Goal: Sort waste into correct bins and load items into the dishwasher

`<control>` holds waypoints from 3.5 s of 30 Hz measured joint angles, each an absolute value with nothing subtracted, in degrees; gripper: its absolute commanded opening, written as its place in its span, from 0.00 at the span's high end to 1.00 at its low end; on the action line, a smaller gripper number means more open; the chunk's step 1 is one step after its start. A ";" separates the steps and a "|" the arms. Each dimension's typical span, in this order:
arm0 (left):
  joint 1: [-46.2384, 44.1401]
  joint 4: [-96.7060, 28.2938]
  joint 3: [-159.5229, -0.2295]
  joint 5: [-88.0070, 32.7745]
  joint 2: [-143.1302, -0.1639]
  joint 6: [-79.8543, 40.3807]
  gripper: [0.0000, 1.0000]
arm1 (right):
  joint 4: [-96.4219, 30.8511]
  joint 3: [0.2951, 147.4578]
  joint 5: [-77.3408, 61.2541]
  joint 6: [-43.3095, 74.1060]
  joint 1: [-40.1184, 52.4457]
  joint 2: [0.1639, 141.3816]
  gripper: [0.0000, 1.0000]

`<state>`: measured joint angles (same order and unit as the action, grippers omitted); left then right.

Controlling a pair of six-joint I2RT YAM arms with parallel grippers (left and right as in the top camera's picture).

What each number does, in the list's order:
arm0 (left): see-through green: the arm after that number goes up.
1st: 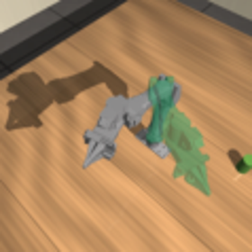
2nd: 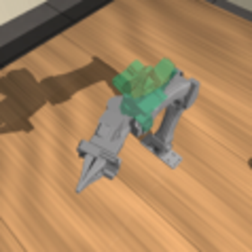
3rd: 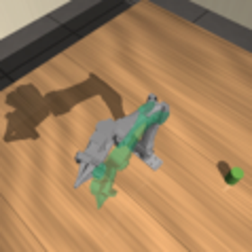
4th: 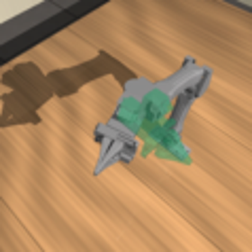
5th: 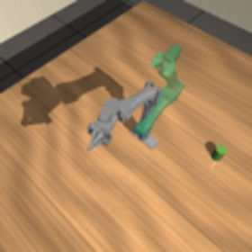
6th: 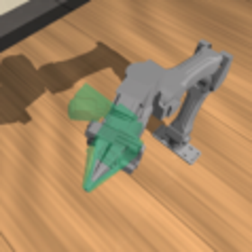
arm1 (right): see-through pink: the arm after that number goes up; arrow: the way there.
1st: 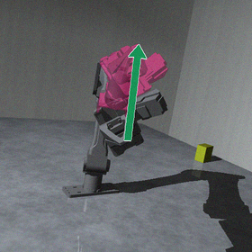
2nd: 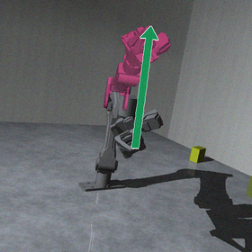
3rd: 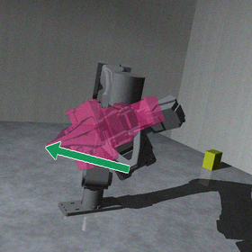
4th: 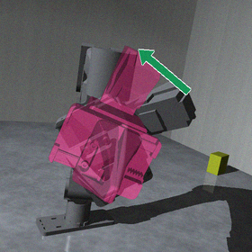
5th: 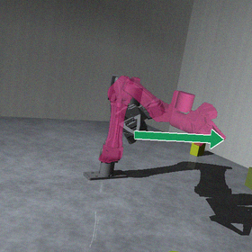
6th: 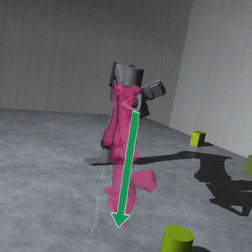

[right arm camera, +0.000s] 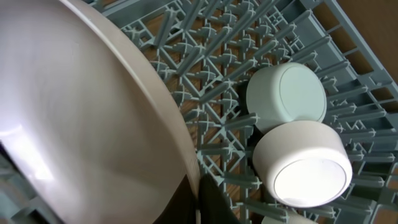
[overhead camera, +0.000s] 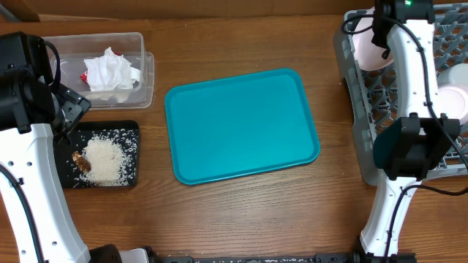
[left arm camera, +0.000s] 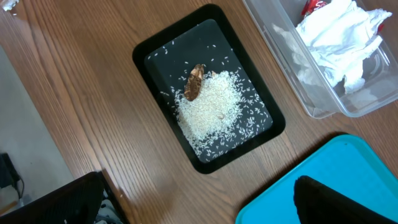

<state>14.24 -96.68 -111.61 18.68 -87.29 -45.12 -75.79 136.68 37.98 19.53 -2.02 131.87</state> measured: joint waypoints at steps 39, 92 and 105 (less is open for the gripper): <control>14.24 -96.68 -111.61 18.68 -87.29 -45.12 0.00 | -97.08 124.16 6.52 24.45 8.82 89.65 0.00; 14.24 -96.66 -111.55 18.70 -87.29 -45.12 0.00 | -63.46 66.46 -4.29 16.67 17.87 47.33 0.00; 14.24 -96.66 -111.46 18.68 -87.29 -45.12 0.00 | -44.99 37.28 -7.97 14.26 9.17 20.80 0.00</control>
<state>14.24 -96.66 -111.46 18.68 -87.29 -45.12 -44.99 37.28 -7.97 14.26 9.17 20.80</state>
